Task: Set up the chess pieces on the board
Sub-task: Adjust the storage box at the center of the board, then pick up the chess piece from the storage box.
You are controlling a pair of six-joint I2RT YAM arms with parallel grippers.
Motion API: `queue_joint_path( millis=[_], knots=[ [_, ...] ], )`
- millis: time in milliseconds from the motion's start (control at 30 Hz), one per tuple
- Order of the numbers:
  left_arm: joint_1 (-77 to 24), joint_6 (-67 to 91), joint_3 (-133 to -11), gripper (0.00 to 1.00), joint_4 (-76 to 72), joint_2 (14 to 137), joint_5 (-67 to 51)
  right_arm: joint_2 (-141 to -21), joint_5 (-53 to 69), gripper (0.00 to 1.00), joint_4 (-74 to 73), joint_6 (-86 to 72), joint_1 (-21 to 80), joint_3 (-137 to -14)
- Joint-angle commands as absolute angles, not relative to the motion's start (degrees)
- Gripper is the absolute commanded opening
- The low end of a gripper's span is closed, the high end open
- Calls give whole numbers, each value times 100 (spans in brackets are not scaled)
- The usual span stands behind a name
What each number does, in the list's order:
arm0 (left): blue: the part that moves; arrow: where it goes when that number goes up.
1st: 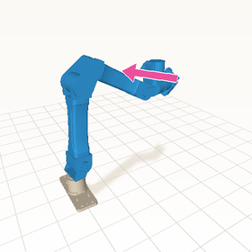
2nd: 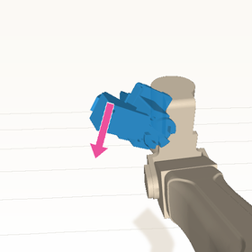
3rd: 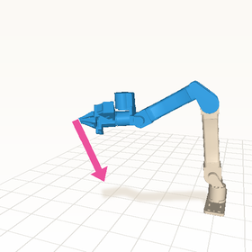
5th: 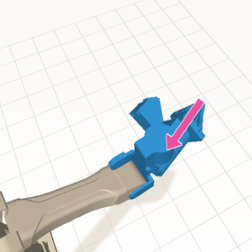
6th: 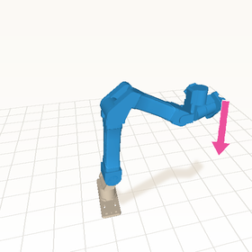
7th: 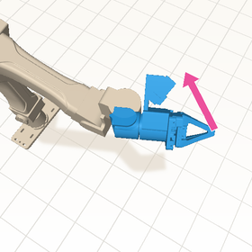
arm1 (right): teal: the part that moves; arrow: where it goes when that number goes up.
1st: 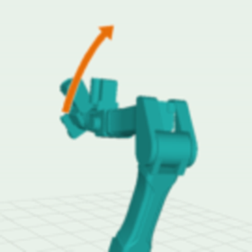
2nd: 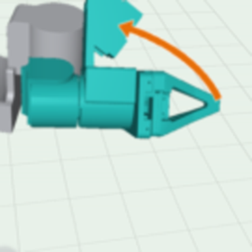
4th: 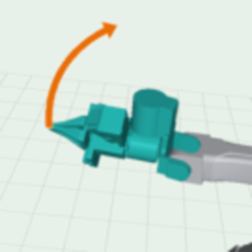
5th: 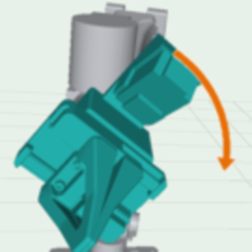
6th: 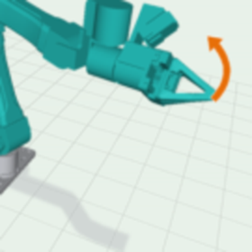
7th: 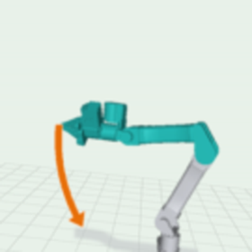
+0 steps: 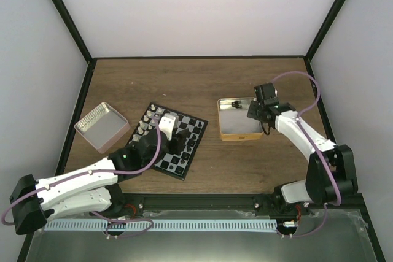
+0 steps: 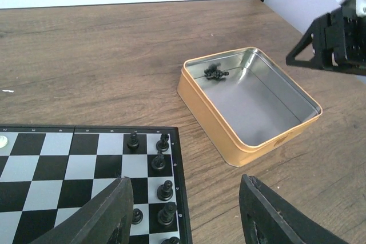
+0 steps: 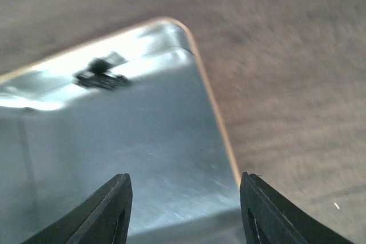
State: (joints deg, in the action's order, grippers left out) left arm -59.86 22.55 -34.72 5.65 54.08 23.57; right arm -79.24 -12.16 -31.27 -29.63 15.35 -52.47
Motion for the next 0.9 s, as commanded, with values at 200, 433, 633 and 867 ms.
queue_joint_path(
  millis=[200,433,633,867],
  knots=[
    [-5904,2506,-3712,54,542,5524,2457,-8723,57,52,-1772,-2025,1690,-5739],
    [-5878,2565,-3709,55,569,5534,2434,-9548,177,51,-1245,-1814,1701,-5927],
    [-5857,2551,-3684,55,567,5528,2431,-10270,-409,57,-1805,-1415,1833,-6391],
    [-5831,2505,-3699,55,564,5537,2424,-10487,-95,58,-1799,-1170,1902,-6464]
  ],
)
